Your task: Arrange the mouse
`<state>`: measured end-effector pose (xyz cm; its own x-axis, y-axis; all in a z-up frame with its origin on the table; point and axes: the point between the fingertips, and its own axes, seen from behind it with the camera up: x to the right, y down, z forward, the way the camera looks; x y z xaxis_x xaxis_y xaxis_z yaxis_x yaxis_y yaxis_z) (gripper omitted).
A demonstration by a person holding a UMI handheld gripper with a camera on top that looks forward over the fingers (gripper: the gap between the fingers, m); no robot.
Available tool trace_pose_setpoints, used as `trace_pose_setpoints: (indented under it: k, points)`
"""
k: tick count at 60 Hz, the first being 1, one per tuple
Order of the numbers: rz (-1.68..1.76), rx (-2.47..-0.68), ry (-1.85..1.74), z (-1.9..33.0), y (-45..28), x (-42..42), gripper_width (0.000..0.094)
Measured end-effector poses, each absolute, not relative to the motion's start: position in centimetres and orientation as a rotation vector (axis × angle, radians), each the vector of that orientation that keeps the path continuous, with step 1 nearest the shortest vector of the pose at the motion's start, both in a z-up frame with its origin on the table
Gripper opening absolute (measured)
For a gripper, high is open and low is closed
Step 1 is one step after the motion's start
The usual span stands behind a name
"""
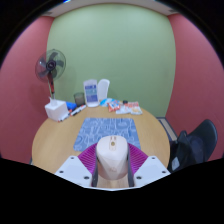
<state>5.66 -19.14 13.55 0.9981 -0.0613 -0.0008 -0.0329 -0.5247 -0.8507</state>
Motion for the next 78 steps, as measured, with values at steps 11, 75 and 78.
trace_pose_setpoints:
  k: [11, 75, 78]
  points:
    - [0.003, -1.952, 0.045, 22.6, -8.3, 5.4, 0.0399]
    - [-0.063, -2.151, 0.031, 14.8, -6.8, 3.3, 0.0843]
    - [-0.084, -2.130, 0.043, 16.6, -8.8, 2.9, 0.0838]
